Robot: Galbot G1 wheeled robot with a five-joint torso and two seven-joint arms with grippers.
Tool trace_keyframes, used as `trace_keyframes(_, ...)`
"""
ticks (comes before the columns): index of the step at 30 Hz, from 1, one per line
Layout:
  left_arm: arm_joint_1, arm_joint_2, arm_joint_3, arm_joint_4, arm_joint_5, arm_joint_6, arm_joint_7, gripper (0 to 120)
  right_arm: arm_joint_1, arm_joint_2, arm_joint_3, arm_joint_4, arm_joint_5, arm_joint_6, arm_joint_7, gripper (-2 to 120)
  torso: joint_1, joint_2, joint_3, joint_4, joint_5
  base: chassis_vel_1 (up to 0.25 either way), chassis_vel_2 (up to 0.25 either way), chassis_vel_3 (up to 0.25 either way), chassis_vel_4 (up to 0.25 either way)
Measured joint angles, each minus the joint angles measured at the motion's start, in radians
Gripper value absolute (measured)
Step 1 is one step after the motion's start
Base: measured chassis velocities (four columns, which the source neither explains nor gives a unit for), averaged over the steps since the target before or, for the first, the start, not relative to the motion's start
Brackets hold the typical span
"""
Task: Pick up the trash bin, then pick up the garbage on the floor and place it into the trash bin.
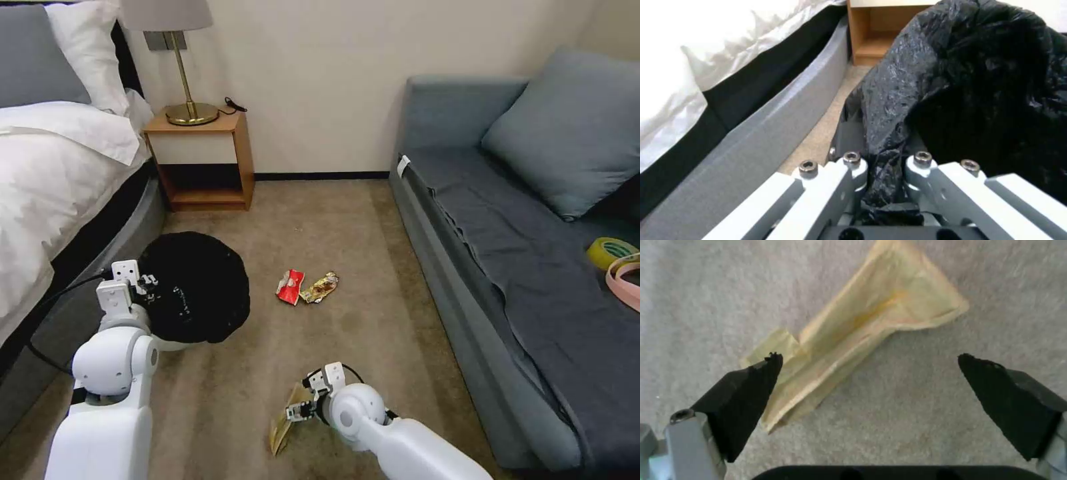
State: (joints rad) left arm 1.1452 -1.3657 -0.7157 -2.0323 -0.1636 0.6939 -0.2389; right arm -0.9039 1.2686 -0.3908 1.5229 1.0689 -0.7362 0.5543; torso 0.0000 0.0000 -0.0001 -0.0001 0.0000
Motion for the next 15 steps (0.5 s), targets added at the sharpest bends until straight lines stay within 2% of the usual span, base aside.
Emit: trace_keyframes(15,0.014,-0.01,0.004,-0.017,-0.007,-0.011,0.0,4,0.02,0.045,-0.03,-0.084,-0.02,0.001,-0.044,100,0.0,0.0,0.0,0.0001,0.0,0.0,0.0,0.0,0.0)
